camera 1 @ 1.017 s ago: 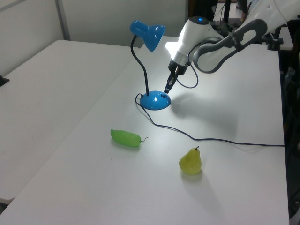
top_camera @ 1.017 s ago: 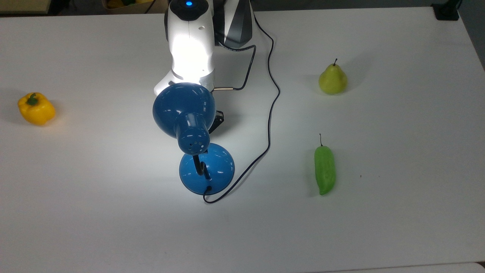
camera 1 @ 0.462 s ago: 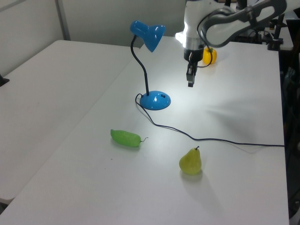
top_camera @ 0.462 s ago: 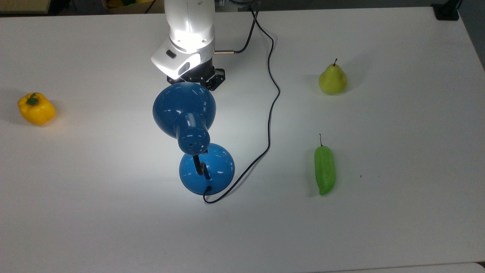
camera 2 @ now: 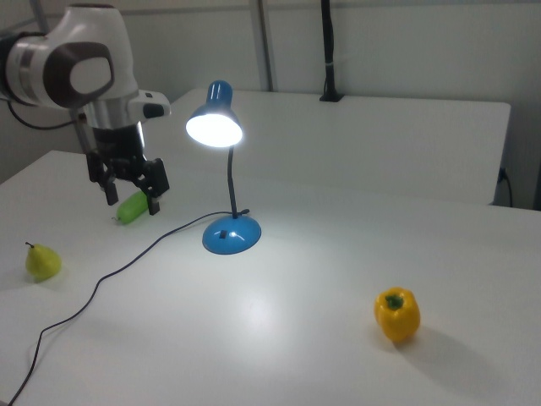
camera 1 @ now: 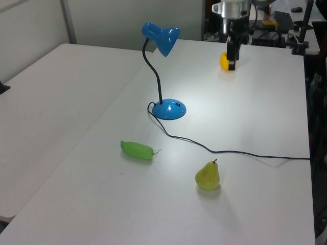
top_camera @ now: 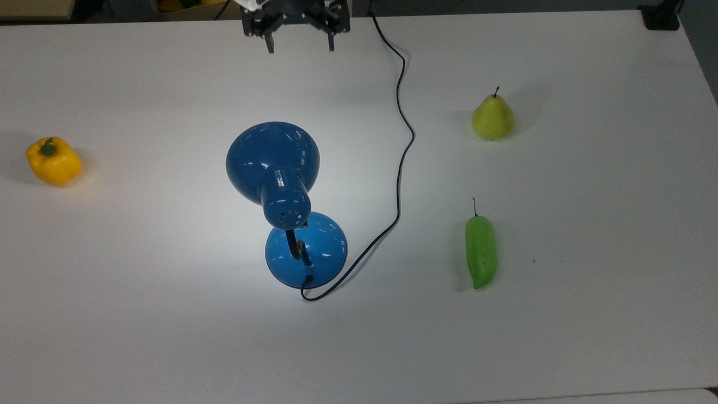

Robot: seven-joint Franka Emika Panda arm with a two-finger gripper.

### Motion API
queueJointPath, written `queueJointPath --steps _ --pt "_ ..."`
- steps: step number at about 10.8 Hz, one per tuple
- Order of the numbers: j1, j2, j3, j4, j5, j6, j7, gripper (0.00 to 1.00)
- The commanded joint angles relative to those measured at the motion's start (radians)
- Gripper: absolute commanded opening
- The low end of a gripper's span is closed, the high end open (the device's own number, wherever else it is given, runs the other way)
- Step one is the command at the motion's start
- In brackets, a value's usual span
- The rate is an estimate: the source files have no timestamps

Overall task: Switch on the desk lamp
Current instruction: 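Lift the gripper up and away from the lit lamp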

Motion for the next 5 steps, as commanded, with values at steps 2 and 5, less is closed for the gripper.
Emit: queueJointPath --steps 2,5 --pt "-0.005 -0.045 -0.001 0.164 0.115 -0.256 0.021 1.00" --pt "-0.011 -0.043 0.008 0.190 0.137 -0.217 0.091 1.00"
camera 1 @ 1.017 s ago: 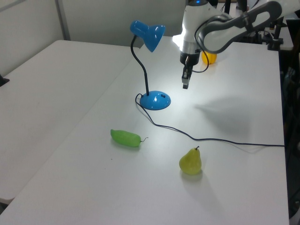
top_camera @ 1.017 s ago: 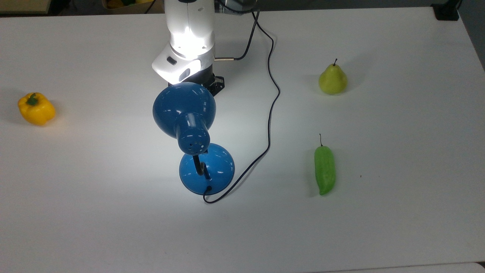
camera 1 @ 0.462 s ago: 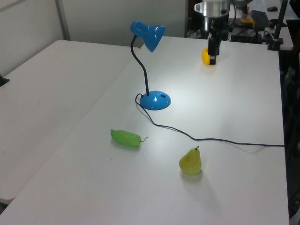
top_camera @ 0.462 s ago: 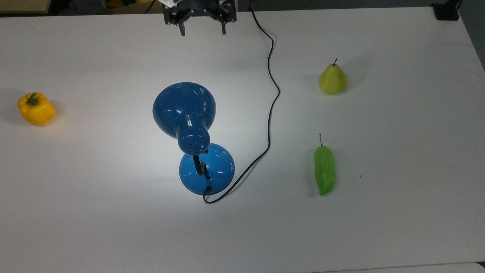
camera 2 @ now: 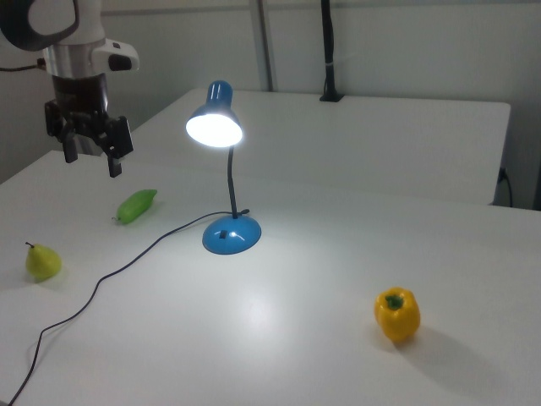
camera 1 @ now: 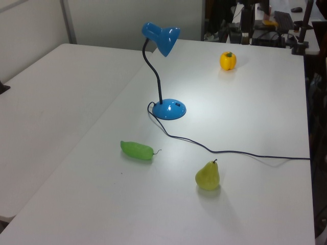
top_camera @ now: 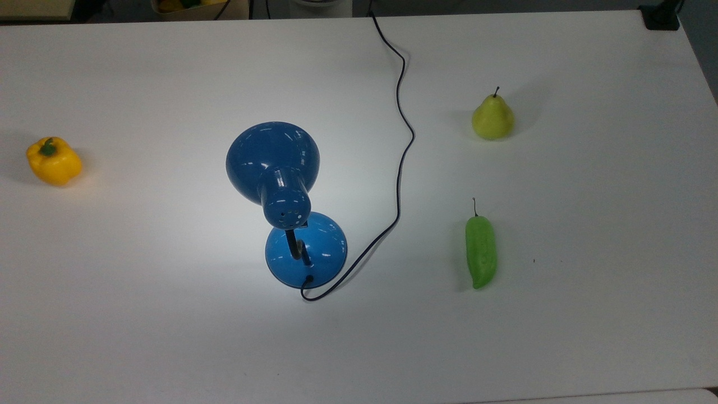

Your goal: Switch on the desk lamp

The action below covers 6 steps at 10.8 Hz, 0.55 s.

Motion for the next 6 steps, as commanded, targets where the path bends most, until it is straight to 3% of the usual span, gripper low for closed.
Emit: queueJointPath --steps 1,3,6 --pt "-0.007 0.017 0.026 0.019 0.023 0.083 0.135 1.00" --pt "-0.015 0.033 0.049 0.017 0.005 0.131 0.240 1.00" --pt "-0.015 0.058 0.049 0.014 -0.058 0.209 0.135 1.00"
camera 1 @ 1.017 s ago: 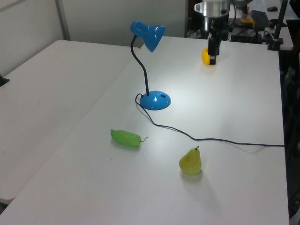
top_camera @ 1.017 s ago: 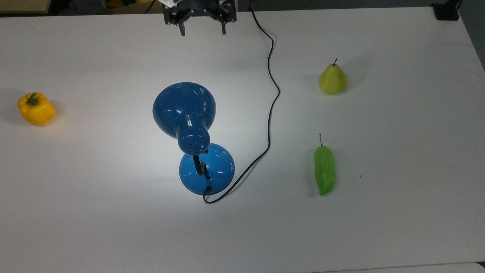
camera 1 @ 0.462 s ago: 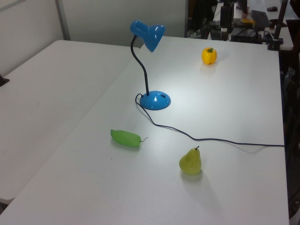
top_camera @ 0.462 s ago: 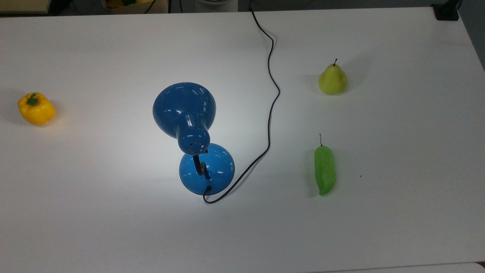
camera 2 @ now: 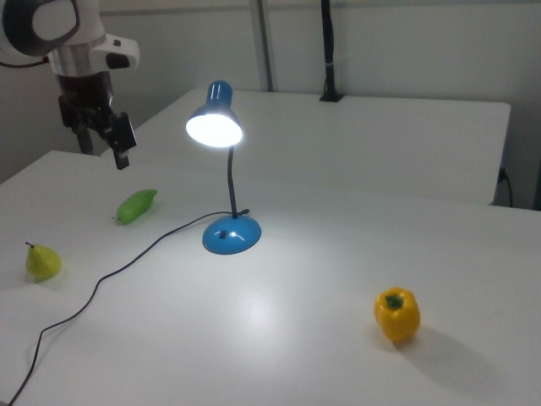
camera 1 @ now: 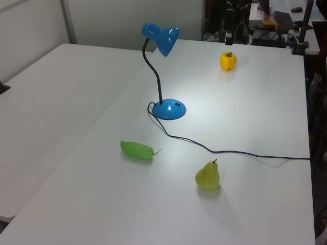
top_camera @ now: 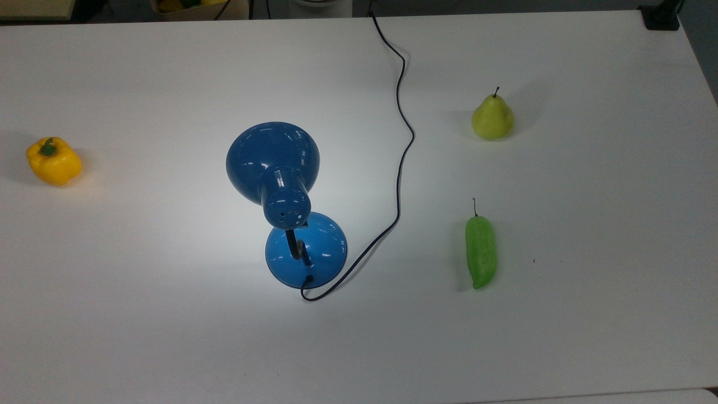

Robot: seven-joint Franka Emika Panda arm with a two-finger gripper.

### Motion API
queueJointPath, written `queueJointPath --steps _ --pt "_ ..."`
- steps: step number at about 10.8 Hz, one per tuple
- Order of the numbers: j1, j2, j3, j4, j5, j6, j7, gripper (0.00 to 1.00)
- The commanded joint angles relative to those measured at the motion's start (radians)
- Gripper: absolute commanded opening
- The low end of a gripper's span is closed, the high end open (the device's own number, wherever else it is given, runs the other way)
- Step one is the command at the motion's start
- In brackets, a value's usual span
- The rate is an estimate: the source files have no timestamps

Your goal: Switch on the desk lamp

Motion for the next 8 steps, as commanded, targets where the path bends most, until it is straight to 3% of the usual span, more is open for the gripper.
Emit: queueJointPath --steps 1,3,8 --pt "-0.015 0.027 0.003 -0.001 -0.058 0.112 -0.127 1.00" --pt "-0.019 0.035 -0.009 -0.005 -0.076 0.118 -0.227 1.00" --pt "-0.019 0.033 -0.015 -0.008 -0.076 0.135 -0.226 1.00"
